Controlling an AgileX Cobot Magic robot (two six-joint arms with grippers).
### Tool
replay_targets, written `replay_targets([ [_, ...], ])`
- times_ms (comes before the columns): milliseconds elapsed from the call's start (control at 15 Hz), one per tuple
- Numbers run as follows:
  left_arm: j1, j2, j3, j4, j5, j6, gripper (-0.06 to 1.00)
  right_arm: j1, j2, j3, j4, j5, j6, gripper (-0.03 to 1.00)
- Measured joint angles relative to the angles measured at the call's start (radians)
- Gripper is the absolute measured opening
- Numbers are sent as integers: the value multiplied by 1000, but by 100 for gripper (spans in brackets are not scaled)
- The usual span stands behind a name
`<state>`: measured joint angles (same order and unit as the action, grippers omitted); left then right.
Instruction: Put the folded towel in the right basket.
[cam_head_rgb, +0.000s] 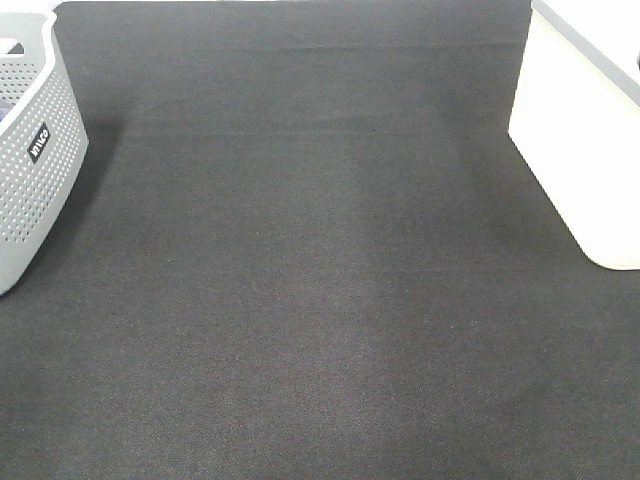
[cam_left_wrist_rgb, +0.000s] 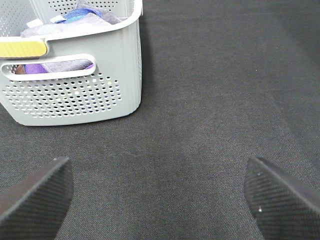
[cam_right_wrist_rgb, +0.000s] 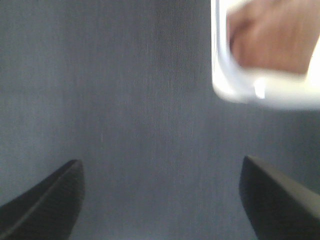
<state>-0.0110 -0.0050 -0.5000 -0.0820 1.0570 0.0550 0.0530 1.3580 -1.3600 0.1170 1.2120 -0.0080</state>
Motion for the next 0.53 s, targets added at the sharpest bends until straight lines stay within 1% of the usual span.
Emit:
replay_targets([
  [67,0,0,0,0,0,0,88,0,-71,91,0,0,1,79],
  [133,0,0,0,0,0,0,88,0,-191,218,0,0,2,79],
  [200,0,0,0,0,0,0,88,0,-191,218,0,0,2,79],
  [333,0,0,0,0,0,0,88,0,-345,386,0,0,2,79],
  [533,0,0,0,0,0,0,88,0,-614,599,0,1,8,79],
])
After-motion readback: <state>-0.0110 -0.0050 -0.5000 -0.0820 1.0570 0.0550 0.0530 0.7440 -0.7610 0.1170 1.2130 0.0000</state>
